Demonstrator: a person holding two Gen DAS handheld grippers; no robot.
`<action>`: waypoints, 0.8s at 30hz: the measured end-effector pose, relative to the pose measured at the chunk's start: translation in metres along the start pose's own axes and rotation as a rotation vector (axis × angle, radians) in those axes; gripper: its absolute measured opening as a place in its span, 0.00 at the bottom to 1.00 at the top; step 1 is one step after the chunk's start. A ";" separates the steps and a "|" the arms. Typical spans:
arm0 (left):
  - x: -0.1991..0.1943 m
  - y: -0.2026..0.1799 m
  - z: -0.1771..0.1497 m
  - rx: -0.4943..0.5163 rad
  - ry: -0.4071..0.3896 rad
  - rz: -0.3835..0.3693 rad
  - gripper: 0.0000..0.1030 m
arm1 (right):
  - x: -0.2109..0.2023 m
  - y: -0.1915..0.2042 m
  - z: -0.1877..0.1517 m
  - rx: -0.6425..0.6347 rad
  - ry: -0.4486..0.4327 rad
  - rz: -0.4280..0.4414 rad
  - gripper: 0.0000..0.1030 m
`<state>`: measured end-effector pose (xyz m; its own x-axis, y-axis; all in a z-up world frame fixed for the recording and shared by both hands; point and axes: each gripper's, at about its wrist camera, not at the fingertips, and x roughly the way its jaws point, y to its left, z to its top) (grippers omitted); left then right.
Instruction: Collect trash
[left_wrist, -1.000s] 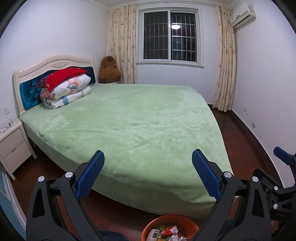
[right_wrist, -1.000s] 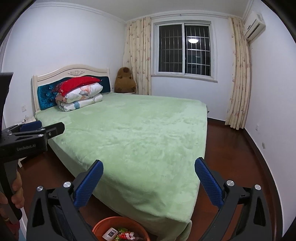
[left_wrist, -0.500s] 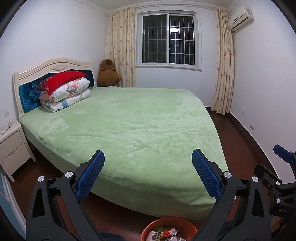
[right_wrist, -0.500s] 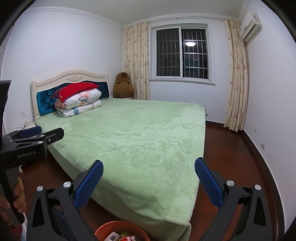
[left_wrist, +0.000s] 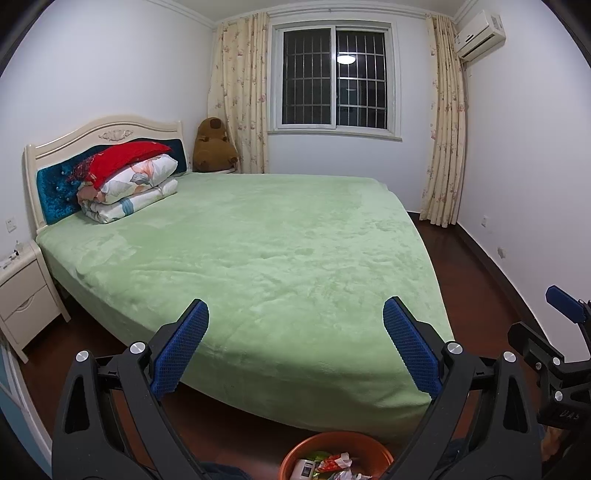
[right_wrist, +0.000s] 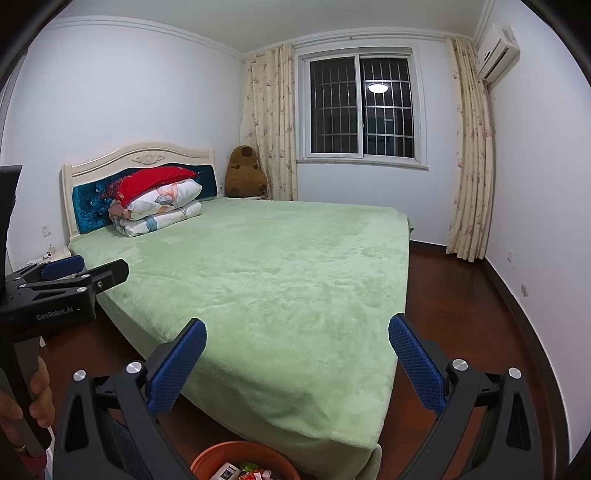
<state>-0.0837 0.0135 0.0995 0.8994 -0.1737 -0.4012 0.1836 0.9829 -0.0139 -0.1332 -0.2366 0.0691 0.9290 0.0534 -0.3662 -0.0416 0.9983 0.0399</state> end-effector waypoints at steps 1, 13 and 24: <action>-0.001 0.000 0.000 0.000 -0.001 0.000 0.90 | -0.001 0.000 0.000 0.002 0.000 0.001 0.95; -0.006 0.000 0.004 0.000 0.004 -0.002 0.90 | -0.004 0.001 0.002 0.004 -0.003 -0.007 0.95; -0.004 -0.005 0.004 0.014 0.000 0.002 0.90 | -0.004 0.002 0.000 0.003 0.004 -0.011 0.95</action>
<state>-0.0870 0.0093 0.1045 0.8996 -0.1722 -0.4012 0.1878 0.9822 -0.0005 -0.1363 -0.2351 0.0709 0.9278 0.0424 -0.3705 -0.0302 0.9988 0.0386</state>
